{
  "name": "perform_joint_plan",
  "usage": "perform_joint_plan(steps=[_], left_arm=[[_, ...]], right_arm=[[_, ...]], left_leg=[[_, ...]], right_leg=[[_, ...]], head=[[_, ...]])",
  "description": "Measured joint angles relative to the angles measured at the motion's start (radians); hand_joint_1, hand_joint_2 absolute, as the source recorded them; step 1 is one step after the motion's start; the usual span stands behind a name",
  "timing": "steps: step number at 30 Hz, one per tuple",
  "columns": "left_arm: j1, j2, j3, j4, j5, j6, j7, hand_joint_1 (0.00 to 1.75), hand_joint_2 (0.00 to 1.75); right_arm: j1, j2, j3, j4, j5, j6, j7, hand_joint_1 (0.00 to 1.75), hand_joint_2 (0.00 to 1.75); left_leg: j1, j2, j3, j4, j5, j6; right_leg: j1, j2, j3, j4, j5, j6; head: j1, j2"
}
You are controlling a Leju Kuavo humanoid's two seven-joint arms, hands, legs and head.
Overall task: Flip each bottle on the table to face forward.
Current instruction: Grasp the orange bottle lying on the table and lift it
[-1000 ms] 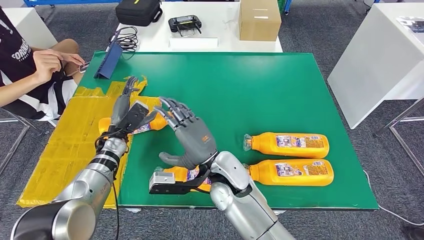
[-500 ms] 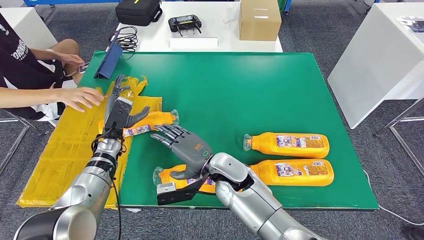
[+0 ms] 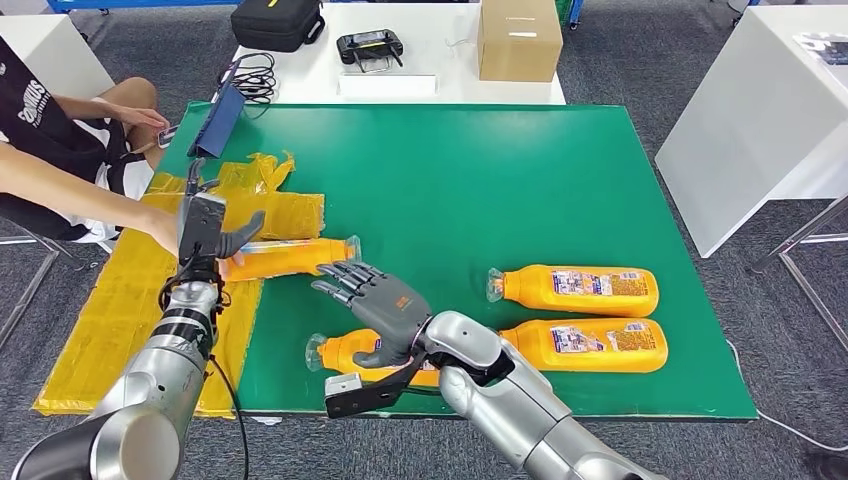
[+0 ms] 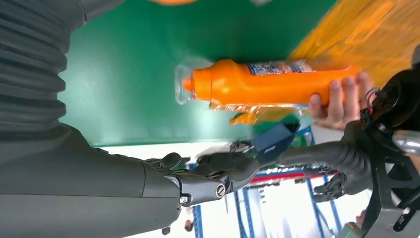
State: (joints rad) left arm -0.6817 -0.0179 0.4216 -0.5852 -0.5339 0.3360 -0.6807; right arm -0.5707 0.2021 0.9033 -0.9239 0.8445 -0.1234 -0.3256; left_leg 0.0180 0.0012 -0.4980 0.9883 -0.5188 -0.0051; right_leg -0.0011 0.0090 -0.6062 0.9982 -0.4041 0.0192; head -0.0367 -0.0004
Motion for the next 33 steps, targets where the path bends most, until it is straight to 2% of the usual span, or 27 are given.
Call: perform_joint_plan(steps=[9, 33], left_arm=[[-0.002, 0.019, 0.051, 0.035, 0.000, -0.002, -0.001, 0.00, 1.75], [-0.002, 0.019, 0.074, 0.064, -0.003, -0.002, -0.002, 0.00, 1.75]], right_arm=[[0.000, 0.000, 0.042, 0.036, -0.036, 0.034, -0.034, 0.00, 1.75], [0.000, 0.003, 0.086, 0.095, -0.041, 0.054, -0.041, 0.00, 1.75]], left_leg=[[0.000, 0.000, 0.000, 0.000, 0.000, 0.000], [0.000, 0.000, 0.000, 0.000, 0.000, 0.000]], right_leg=[[0.000, 0.000, 0.000, 0.000, 0.000, 0.000], [0.000, 0.000, 0.000, 0.000, 0.000, 0.000]], head=[[0.000, 0.000], [0.000, 0.000]])
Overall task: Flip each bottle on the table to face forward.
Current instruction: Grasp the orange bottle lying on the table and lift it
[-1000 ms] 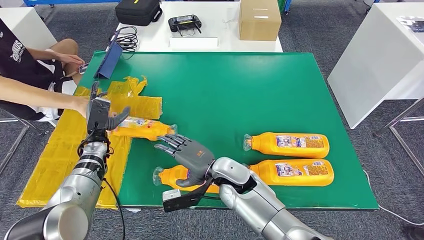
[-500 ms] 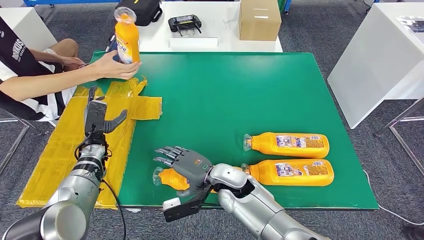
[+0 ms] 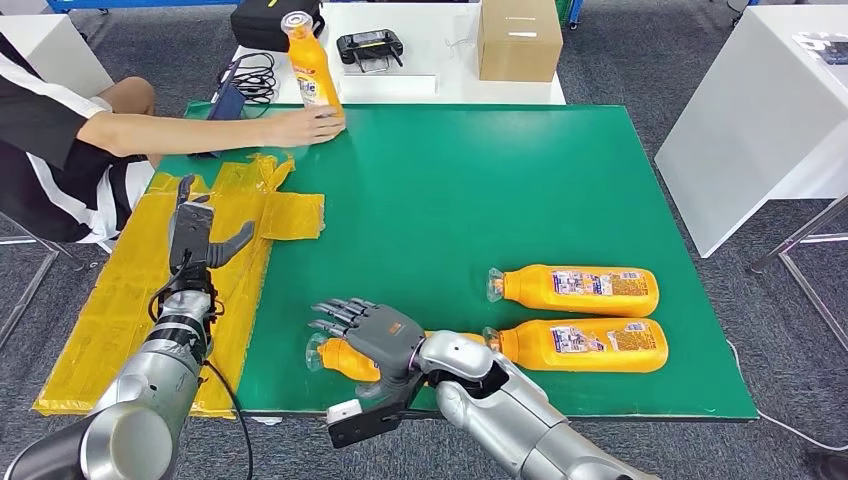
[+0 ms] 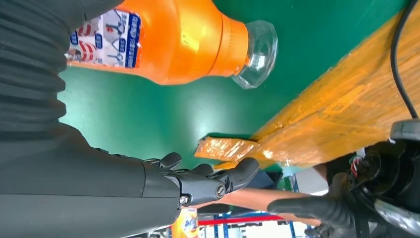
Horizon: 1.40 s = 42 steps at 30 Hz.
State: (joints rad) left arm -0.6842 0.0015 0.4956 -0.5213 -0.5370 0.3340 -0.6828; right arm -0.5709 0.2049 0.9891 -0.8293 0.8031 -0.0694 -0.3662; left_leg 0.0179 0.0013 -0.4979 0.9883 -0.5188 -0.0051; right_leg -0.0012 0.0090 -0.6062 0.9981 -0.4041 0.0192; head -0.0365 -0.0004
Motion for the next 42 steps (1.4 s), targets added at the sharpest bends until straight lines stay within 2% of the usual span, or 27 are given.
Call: perform_joint_plan(steps=[6, 13, 24, 34, 42], left_arm=[[0.000, 0.000, 0.004, 0.004, 0.000, -0.009, -0.003, 0.00, 1.75], [0.001, 0.000, 0.022, 0.004, 0.003, -0.020, -0.007, 0.00, 1.75], [0.009, 0.000, 0.048, 0.004, 0.010, -0.032, -0.016, 0.00, 1.75], [0.029, 0.007, 0.069, 0.004, 0.023, -0.039, -0.018, 0.00, 1.75], [0.045, 0.010, 0.078, 0.004, 0.037, -0.043, -0.018, 0.00, 1.75]], right_arm=[[0.000, 0.000, 0.012, 0.034, 0.008, -0.023, 0.008, 0.00, 1.75], [0.000, 0.007, 0.019, 0.087, 0.058, -0.095, 0.080, 0.00, 1.75], [0.000, 0.006, 0.019, 0.135, 0.093, -0.120, 0.097, 0.00, 1.75], [0.001, -0.007, 0.016, 0.137, 0.138, -0.135, 0.118, 0.00, 1.75], [0.016, -0.014, 0.001, 0.098, 0.200, -0.163, 0.181, 0.00, 1.75]], left_leg=[[0.000, 0.000, 0.000, 0.000, 0.000, 0.000], [0.000, 0.000, 0.000, 0.000, 0.000, 0.000], [0.000, 0.000, 0.000, 0.000, 0.000, 0.000], [0.000, 0.000, 0.000, 0.000, 0.000, 0.000], [0.000, 0.000, 0.000, 0.000, 0.000, 0.000]], right_leg=[[0.000, 0.000, 0.000, 0.000, 0.000, 0.000], [0.000, 0.000, 0.000, 0.000, 0.000, 0.000], [0.000, 0.000, 0.000, 0.000, 0.000, 0.000], [0.000, 0.000, 0.000, 0.000, 0.000, 0.000], [0.000, 0.000, 0.000, 0.000, 0.000, 0.000]], head=[[0.000, 0.000], [0.000, 0.000], [0.000, 0.000], [0.000, 0.000], [0.000, 0.000]])
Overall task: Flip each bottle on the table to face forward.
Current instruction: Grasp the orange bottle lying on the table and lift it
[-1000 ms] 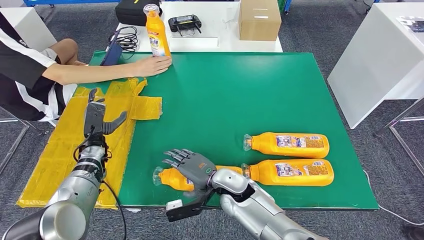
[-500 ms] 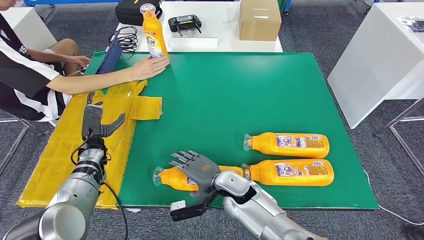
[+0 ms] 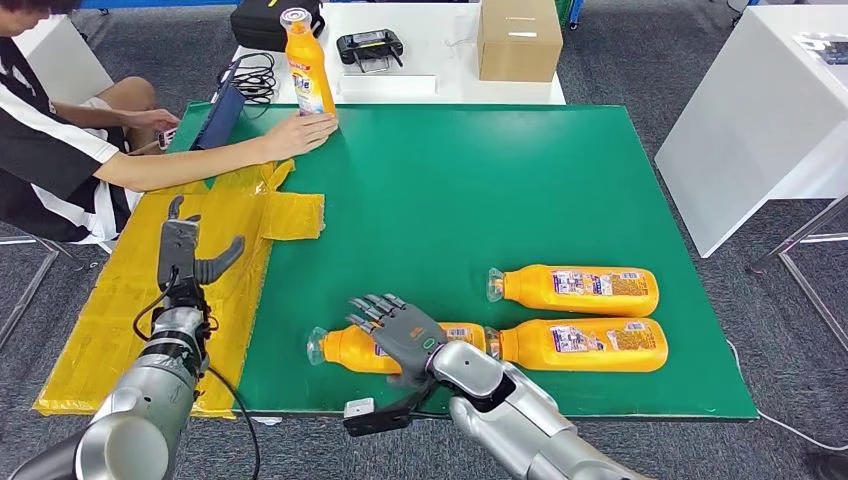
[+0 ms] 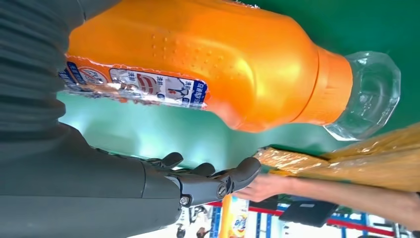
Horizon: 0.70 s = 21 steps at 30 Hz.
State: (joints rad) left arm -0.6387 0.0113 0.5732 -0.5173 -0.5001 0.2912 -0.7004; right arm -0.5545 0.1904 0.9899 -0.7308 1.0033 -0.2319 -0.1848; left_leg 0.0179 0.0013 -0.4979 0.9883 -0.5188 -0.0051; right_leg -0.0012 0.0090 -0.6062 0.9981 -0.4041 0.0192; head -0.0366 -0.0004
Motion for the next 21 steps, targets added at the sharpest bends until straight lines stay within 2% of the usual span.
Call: perform_joint_plan(steps=[21], left_arm=[[0.011, 0.004, 0.013, 0.000, -0.007, -0.008, 0.000, 0.00, 1.75]], right_arm=[[0.013, -0.003, -0.049, -0.007, 0.057, -0.011, 0.067, 0.00, 1.75]], left_leg=[[0.000, 0.000, 0.000, 0.000, 0.000, 0.000]], right_leg=[[0.000, 0.000, 0.000, 0.000, 0.000, 0.000]], head=[[0.000, 0.000]])
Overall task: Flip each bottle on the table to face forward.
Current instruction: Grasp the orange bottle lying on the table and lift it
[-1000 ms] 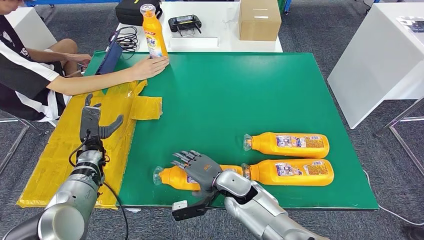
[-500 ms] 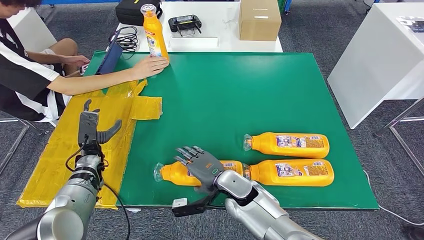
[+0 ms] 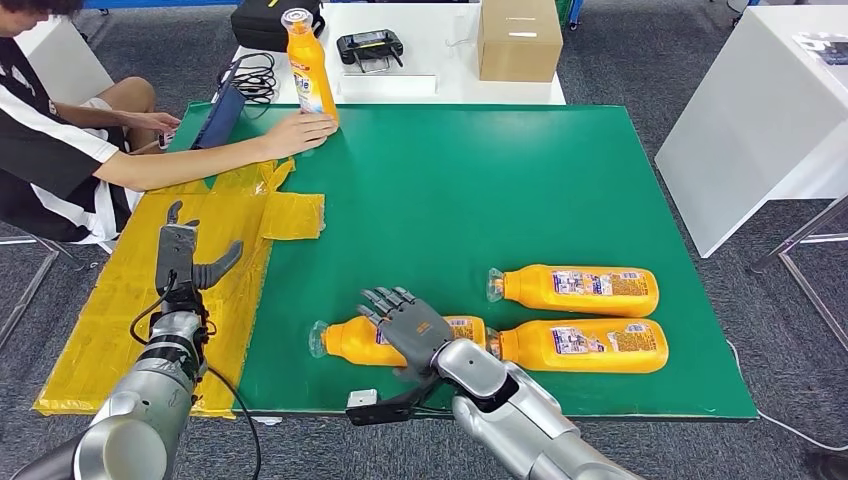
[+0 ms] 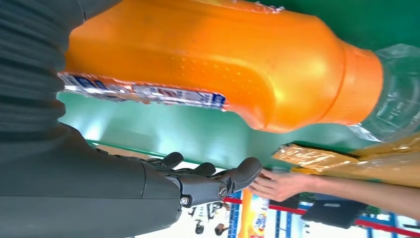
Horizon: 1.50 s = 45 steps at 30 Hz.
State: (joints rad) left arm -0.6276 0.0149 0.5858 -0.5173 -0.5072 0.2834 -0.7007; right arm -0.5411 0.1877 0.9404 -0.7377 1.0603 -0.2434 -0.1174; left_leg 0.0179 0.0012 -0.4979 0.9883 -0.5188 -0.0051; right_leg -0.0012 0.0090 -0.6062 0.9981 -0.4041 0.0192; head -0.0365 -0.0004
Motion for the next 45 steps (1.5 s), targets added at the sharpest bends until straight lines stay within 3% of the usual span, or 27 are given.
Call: perform_joint_plan(steps=[16, 30, 31, 34, 36, 38, 40, 42, 45], left_arm=[[0.014, 0.000, 0.012, 0.000, -0.007, -0.027, 0.000, 0.00, 1.75], [0.013, -0.007, 0.015, 0.000, -0.009, -0.033, 0.006, 0.00, 1.75], [0.013, -0.008, 0.015, 0.000, -0.010, -0.033, 0.007, 0.00, 1.75], [0.009, -0.010, 0.015, 0.001, -0.015, -0.033, 0.009, 0.00, 1.75], [0.006, -0.012, 0.014, 0.003, -0.017, -0.033, 0.010, 0.00, 1.75], [0.001, -0.014, 0.014, 0.005, -0.020, -0.033, 0.011, 0.00, 1.75], [-0.002, -0.016, 0.014, 0.008, -0.024, -0.032, 0.012, 0.00, 1.75], [-0.005, -0.017, 0.013, 0.011, -0.026, -0.032, 0.013, 0.00, 1.75], [-0.008, -0.019, 0.012, 0.015, -0.027, -0.032, 0.015, 0.00, 1.75]], right_arm=[[0.001, 0.017, -0.060, 0.043, 0.100, -0.030, 0.112, 0.00, 1.75], [-0.025, 0.033, -0.116, 0.124, 0.103, -0.019, 0.129, 0.05, 1.75], [-0.027, 0.033, -0.118, 0.127, 0.100, -0.012, 0.128, 0.12, 1.75], [-0.039, 0.034, -0.129, 0.146, 0.085, 0.015, 0.116, 0.57, 1.75], [-0.049, 0.034, -0.137, 0.162, 0.076, 0.033, 0.099, 0.66, 1.75], [-0.059, 0.036, -0.143, 0.176, 0.070, 0.046, 0.085, 1.03, 1.75], [-0.067, 0.038, -0.148, 0.189, 0.066, 0.052, 0.077, 1.53, 1.75], [-0.073, 0.039, -0.151, 0.199, 0.064, 0.053, 0.075, 1.70, 1.75], [-0.082, 0.040, -0.156, 0.213, 0.059, 0.061, 0.070, 1.75, 1.75]], left_leg=[[0.000, 0.000, 0.000, 0.000, 0.000, 0.000], [0.000, 0.000, 0.000, 0.000, 0.000, 0.000], [0.000, 0.000, 0.000, 0.000, 0.000, 0.000], [0.000, 0.000, 0.001, 0.000, 0.000, 0.000], [0.000, 0.000, 0.001, 0.000, 0.000, 0.000], [0.000, 0.000, 0.001, 0.000, 0.000, 0.000], [0.000, 0.000, 0.001, 0.000, 0.000, 0.000], [0.000, 0.000, 0.001, 0.000, 0.000, 0.000], [0.000, 0.000, 0.001, 0.000, 0.000, 0.000]], right_leg=[[0.000, 0.000, 0.000, 0.000, 0.000, 0.000], [0.000, 0.000, 0.000, 0.000, 0.000, 0.000], [0.000, 0.000, 0.000, 0.000, 0.000, 0.000], [0.000, 0.000, 0.000, 0.000, 0.000, 0.000], [0.000, 0.000, 0.000, 0.000, 0.000, 0.000], [0.000, 0.000, 0.000, 0.000, 0.000, 0.000], [0.000, 0.000, 0.000, 0.000, 0.000, 0.000], [0.000, 0.000, 0.000, 0.000, 0.000, 0.000], [0.000, 0.000, 0.000, 0.000, 0.000, 0.000]], head=[[0.000, 0.000], [0.000, 0.000], [0.000, 0.000], [0.000, 0.000], [0.000, 0.000], [0.000, 0.000], [0.000, 0.000], [0.000, 0.000], [0.000, 0.000]])
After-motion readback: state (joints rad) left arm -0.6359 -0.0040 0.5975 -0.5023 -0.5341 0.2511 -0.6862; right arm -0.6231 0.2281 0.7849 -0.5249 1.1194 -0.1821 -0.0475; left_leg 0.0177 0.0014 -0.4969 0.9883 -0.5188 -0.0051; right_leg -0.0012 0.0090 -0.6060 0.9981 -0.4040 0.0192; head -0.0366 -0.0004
